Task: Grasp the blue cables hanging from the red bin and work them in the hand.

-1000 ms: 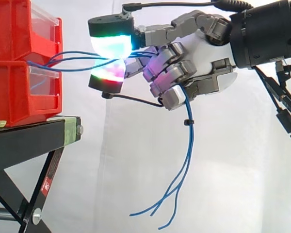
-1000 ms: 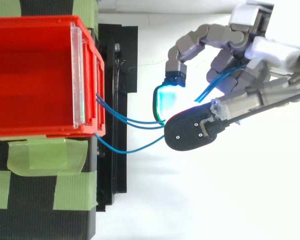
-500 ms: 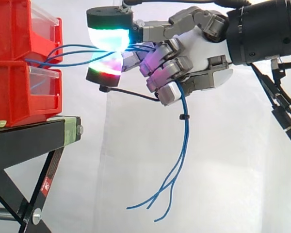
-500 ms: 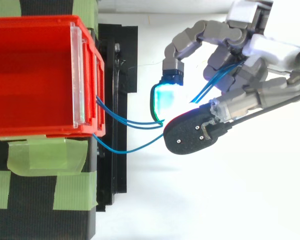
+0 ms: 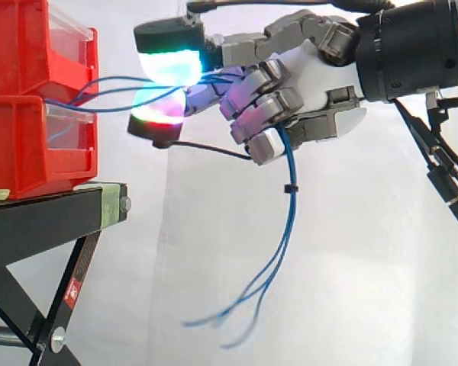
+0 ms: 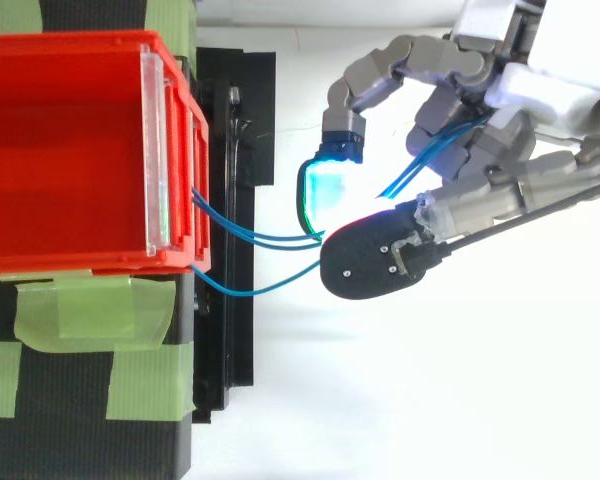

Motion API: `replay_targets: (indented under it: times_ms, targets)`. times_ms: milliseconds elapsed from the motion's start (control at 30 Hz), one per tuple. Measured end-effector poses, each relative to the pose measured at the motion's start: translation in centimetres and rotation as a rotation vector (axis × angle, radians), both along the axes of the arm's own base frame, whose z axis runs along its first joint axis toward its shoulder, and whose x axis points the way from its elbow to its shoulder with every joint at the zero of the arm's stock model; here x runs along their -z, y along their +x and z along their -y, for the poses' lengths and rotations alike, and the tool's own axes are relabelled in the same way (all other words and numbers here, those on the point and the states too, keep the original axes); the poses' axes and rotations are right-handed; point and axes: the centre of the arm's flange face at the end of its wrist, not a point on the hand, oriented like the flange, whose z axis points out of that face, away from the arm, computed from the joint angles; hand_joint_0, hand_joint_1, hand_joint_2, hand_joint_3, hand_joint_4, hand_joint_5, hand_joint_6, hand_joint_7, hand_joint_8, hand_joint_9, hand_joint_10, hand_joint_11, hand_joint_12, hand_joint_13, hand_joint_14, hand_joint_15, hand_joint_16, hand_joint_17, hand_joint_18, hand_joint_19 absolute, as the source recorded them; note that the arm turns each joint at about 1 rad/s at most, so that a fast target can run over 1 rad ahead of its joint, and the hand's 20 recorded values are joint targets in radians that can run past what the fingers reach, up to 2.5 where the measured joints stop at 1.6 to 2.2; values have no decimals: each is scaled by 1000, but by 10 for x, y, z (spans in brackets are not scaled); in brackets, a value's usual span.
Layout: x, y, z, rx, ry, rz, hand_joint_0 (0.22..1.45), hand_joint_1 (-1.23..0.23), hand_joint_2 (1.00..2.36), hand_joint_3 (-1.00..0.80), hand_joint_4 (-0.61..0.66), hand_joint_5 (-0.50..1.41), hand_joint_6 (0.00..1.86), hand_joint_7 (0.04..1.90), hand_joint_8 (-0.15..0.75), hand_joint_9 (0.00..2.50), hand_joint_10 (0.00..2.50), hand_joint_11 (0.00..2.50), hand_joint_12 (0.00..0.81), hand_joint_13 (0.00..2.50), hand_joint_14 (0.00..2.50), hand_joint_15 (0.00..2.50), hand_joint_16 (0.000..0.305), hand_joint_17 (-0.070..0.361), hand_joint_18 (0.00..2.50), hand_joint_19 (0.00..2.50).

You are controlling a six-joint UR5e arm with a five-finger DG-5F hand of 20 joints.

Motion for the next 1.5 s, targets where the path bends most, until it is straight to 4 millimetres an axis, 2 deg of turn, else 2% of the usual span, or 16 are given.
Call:
replay_targets:
  times_ms: [67, 167, 267, 333, 467, 600, 700, 1033, 1267, 1400, 1500]
  targets:
    - [0, 0, 0, 0, 0, 1, 964, -637, 1019, -204, 146, 201, 3, 1263, 649, 1839, 2500, 2500, 730, 2101, 2500, 2003, 210, 158, 2500, 590]
    - [0, 1, 0, 0, 1, 4, 997, -642, 1019, -81, 163, 184, 9, 1165, 649, 1839, 2500, 2500, 730, 2101, 2500, 2003, 210, 158, 2500, 590]
    - [-1, 1, 0, -1, 2, 9, 997, -639, 1020, -201, 171, 173, 10, 1138, 649, 1839, 2500, 2500, 730, 2101, 2500, 2003, 210, 158, 2500, 590]
    - [-1, 1, 0, -2, 2, 10, 967, -623, 1021, -425, 186, 164, 11, 1134, 649, 1839, 2500, 2500, 730, 2101, 2500, 2003, 210, 158, 2500, 590]
    - [-1, 1, 0, -1, 2, 9, 930, -606, 1015, -665, 174, 201, 8, 1203, 649, 1839, 2500, 2500, 730, 2101, 2500, 2003, 210, 158, 2500, 590]
    - [-1, 1, 0, -1, 2, 11, 903, -607, 1011, -750, 159, 228, 6, 1276, 649, 1839, 2500, 2500, 730, 2101, 2500, 2003, 210, 158, 2500, 590]
    - [-1, 1, 0, -1, 2, 12, 901, -611, 1011, -751, 168, 260, 0, 1362, 649, 1839, 2500, 2500, 730, 2101, 2500, 2003, 210, 158, 2500, 590]
    - [-1, 2, -1, -8, -19, 6, 905, -631, 1012, -730, 161, 201, 313, 1294, 649, 1839, 2500, 2500, 730, 2101, 2500, 2003, 210, 158, 2500, 590]
    - [-1, 2, -3, -12, -22, 5, 906, -635, 1013, -689, 158, 171, 402, 1274, 649, 1839, 2500, 2500, 730, 2101, 2500, 2003, 210, 158, 2500, 590]
    - [-1, 2, -3, -13, -22, 4, 916, -631, 1017, -582, 162, 124, 602, 1204, 649, 1839, 2500, 2500, 730, 2101, 2500, 2003, 210, 158, 2500, 590]
    - [-1, 2, -4, -14, -22, 4, 918, -628, 1019, -504, 168, 108, 661, 1192, 649, 1839, 2500, 2500, 730, 2101, 2500, 2003, 210, 158, 2500, 590]
